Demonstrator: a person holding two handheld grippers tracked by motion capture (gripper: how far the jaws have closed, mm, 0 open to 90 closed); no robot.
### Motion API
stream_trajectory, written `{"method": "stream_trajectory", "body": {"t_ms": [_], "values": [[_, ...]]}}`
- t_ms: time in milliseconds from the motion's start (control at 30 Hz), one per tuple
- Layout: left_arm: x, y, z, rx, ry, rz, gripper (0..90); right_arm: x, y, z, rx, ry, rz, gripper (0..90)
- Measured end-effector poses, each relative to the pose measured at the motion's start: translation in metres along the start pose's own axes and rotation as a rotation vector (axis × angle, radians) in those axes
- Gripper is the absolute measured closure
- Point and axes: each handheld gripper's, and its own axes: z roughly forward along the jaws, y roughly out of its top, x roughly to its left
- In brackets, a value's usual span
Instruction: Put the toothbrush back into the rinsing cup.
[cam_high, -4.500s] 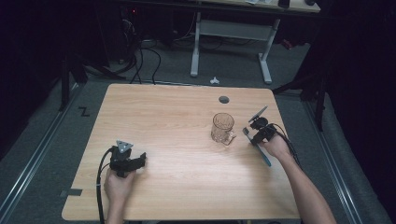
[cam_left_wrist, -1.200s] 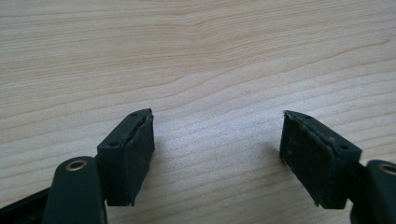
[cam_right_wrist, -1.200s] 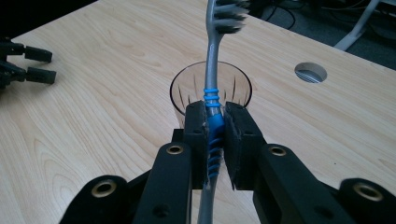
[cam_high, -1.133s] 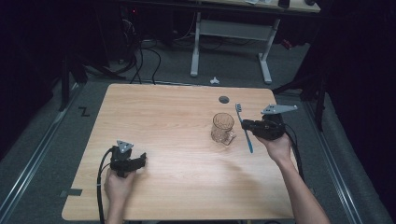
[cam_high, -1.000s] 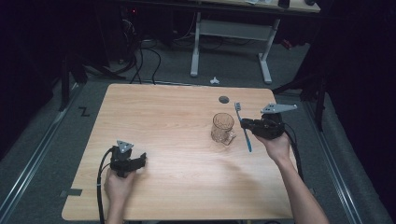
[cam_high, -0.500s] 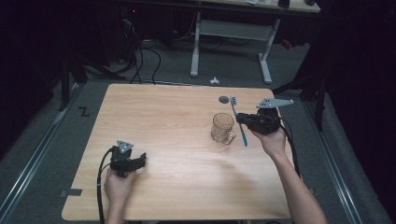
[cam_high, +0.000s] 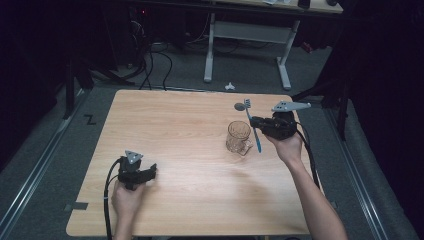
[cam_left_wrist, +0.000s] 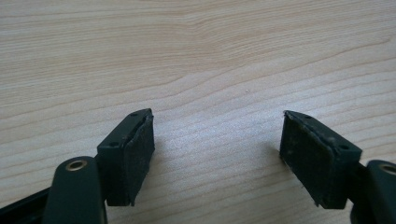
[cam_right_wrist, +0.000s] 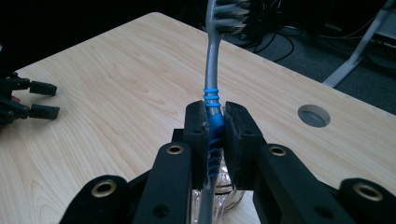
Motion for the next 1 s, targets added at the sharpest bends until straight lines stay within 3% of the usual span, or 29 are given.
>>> {"method": "stream_trajectory", "body": {"t_ms": [1000], "values": [[0.000, 0.000, 0.000, -0.001, -0.002, -0.002, 27.1, -0.003, 0.010, 0.027, -0.049, -0.025, 0.022, 80.3]]}}
